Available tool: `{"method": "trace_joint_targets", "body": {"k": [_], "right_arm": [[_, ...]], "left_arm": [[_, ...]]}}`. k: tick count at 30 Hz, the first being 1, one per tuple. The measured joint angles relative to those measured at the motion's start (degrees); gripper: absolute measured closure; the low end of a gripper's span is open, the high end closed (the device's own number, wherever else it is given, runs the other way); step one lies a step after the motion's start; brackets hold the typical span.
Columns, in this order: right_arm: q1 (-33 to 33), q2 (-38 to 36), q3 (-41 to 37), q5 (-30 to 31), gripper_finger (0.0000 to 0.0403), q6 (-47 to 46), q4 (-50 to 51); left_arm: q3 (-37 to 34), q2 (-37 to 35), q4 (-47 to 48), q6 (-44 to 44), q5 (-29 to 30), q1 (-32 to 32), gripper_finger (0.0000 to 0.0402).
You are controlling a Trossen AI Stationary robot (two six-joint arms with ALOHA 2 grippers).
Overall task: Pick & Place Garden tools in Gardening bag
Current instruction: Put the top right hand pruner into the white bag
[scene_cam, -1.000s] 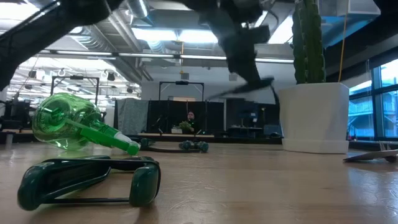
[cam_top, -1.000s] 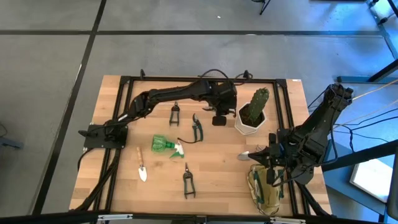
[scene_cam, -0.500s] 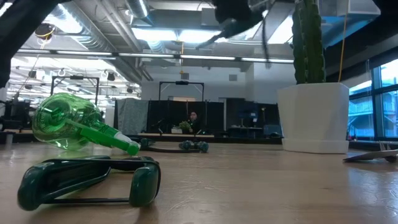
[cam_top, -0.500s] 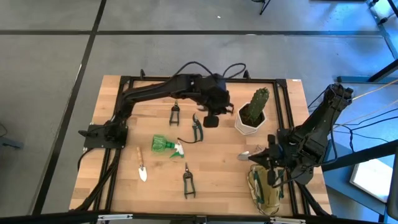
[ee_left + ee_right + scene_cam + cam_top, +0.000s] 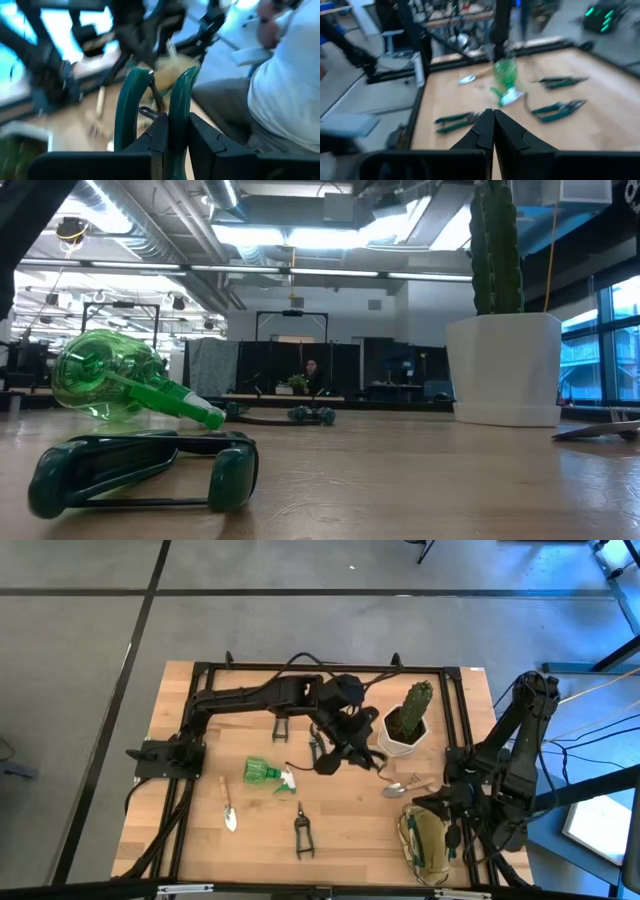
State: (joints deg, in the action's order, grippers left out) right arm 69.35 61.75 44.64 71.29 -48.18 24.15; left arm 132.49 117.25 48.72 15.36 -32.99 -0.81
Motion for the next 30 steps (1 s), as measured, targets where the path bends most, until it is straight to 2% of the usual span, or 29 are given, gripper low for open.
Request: {"method": "trace_joint_targets", "body": {"k": [3,7,17,22,26,30], "right_arm": [[0.2,1.5,0.0,4.2,0.0391,2.1,0.1],[-0.5,1.9,0.0,5.4,0.0391,5.2,0.1],[-0.8,-0.1,0.0,3.0,0.0391,13.2,0.0],[-0.8,-0.4,0.0,2.6,0.0391,18.0,-1.7],[-1.8,-1.8,0.0,0.6,0.0384,25.4,-5.7],[-3.7,-2.8,0.0,-1.4,0.0357,35.9,-12.1]], "left_arm": [[0.0,0.0,-5.4,1.3,-5.4,1.3,0.0363],[0.0,0.3,-12.7,1.9,-10.1,3.0,0.0363],[-0.1,4.8,-19.5,0.2,-17.5,3.3,0.0363],[-0.2,6.8,-27.1,-2.1,-21.7,3.1,0.0363],[-0.1,6.8,-31.1,-3.7,-25.1,2.2,0.0363],[-0.1,6.9,-33.8,-4.4,-28.0,1.7,0.0363]]}}
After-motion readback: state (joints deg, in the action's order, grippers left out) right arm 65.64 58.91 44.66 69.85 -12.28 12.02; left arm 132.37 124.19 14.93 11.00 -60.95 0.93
